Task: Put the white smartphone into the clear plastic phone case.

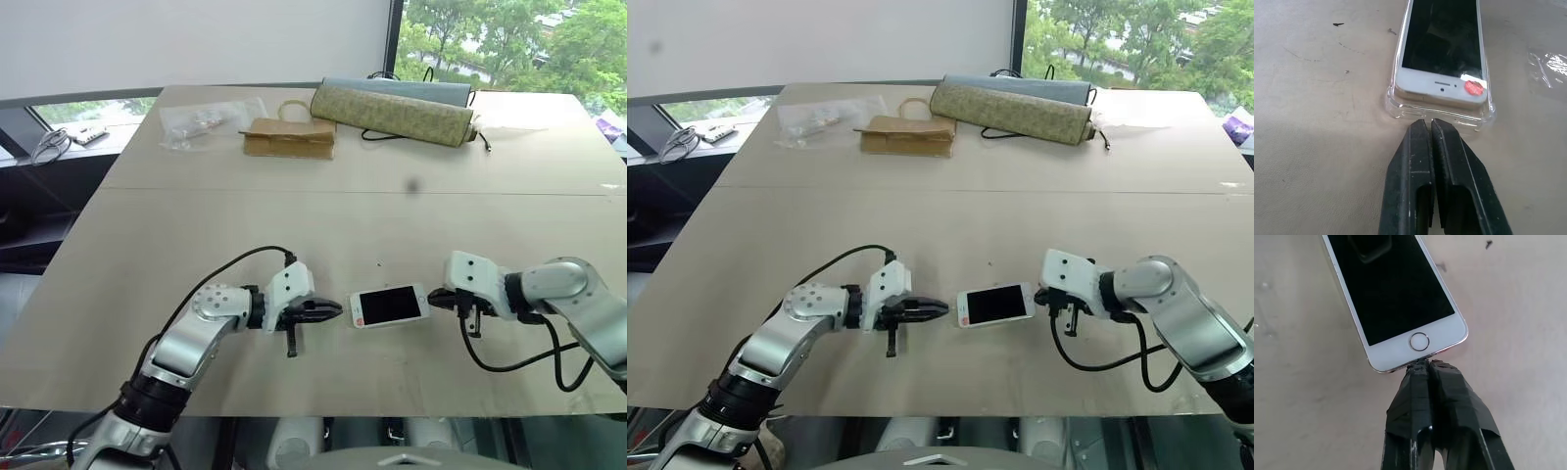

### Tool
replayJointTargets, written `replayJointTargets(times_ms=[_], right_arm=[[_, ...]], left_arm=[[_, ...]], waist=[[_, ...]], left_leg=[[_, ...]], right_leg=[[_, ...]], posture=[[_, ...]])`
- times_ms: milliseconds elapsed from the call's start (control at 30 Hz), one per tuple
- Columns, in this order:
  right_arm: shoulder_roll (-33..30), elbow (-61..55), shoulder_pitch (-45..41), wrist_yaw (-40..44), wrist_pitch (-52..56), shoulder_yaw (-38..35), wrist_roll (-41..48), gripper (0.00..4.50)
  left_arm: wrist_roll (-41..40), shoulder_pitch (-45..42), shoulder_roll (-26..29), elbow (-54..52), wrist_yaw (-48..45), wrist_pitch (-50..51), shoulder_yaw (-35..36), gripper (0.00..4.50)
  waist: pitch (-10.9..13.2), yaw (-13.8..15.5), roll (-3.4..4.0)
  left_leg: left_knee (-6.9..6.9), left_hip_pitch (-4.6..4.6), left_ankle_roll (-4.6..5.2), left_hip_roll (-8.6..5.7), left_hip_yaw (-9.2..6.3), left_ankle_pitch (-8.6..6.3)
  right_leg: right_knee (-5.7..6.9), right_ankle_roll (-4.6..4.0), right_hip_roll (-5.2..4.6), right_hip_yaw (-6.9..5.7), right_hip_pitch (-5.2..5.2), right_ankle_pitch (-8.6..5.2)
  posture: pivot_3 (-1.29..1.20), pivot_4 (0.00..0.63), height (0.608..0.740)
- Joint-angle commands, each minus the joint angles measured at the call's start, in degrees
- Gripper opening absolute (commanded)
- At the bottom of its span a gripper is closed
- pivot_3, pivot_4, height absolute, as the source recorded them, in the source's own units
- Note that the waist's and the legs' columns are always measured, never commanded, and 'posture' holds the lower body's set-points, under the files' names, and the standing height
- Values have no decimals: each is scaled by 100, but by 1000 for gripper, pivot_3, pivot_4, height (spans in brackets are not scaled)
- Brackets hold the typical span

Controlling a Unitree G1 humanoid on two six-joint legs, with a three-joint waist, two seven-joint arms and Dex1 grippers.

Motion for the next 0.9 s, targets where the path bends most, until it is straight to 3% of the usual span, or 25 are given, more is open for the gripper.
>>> replayJointTargets(times_ms=[33, 600, 900], right_arm=[[154, -198, -149, 31, -128, 267, -73, 0], [977, 362, -648, -44, -309, 696, -524, 0], [996, 396, -462, -299, -336, 337, -762, 0]], left_arm=[[77, -103, -34, -109, 118, 136, -45, 169], [271, -827, -248, 235, 98, 353, -117, 169], [149, -593, 262, 240, -150, 193, 474, 169]], waist=[[0, -3, -1], [-1, -21, -11], [1, -108, -23]], left_leg=[[0, 0, 0, 0, -1, 0], [2, 29, -1, 5, 6, 0], [-6, 54, -1, 15, 21, 0]], right_leg=[[0, 0, 0, 0, 0, 0], [8, -18, 15, 0, 21, -12], [19, -17, 7, 17, 25, -13]], posture=[[0, 150, 740], [0, 150, 740], [0, 150, 740]])
